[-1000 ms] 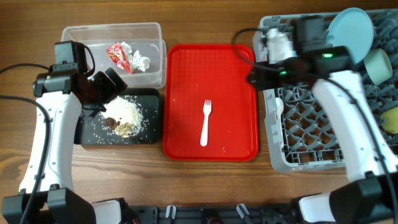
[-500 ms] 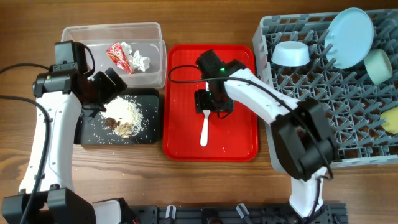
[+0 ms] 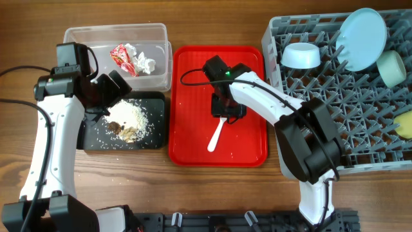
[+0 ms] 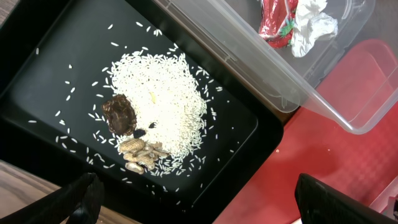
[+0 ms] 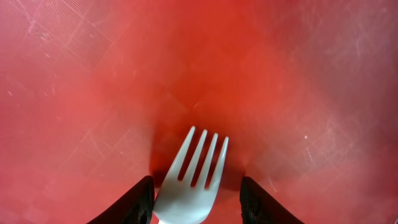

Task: Sort waste into correct bins and load items into the dishwasher rack
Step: 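Reach the right gripper to the white fork and grasp it, then carry the fork with the right gripper and place it in the rack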

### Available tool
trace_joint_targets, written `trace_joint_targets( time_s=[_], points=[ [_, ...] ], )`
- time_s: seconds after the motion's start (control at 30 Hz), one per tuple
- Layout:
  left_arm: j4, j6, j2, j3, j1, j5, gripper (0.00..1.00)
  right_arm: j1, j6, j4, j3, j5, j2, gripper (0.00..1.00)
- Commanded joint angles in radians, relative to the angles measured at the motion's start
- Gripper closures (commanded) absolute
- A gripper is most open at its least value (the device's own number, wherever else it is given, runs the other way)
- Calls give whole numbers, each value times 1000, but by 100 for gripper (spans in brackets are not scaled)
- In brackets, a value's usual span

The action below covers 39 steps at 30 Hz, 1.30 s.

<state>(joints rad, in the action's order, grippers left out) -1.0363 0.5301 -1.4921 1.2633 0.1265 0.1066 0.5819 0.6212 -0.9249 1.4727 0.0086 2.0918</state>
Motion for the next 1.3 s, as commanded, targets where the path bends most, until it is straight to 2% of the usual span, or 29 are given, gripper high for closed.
trace_joint_targets(
  time_s=[0.0,0.13,0.23,0.33,0.53,0.67,0.7,0.87,1.0,1.13,1.27],
  points=[
    [0,2,5,7,7,12,0,4,50,-3,6,-43,21,54],
    [0,2,5,7,7,12,0,4,90,-3,6,-51,21,56],
    [0,2,5,7,7,12,0,4,115,-2,6,-51,21,67],
    [0,2,5,7,6,12,0,4,115,-1,6,-50,21,73],
    [0,2,5,7,6,12,0,0,97,9,8,-51,18,75],
    [0,2,5,7,6,12,0,-51,-53,-50,66,-98,-41,91],
    [0,2,5,7,7,13,0,-71,-101,-68,82,-107,-72,92],
    [0,2,5,7,6,13,0,-228,-394,-171,178,-122,-282,92],
    [0,2,5,7,6,13,0,-399,-537,-226,190,-122,-417,92],
    [4,2,5,7,-9,13,0,-529,-657,-294,176,-122,-420,92],
    [12,2,5,7,-54,13,0,-564,-674,-295,79,-123,-381,92]
  ],
)
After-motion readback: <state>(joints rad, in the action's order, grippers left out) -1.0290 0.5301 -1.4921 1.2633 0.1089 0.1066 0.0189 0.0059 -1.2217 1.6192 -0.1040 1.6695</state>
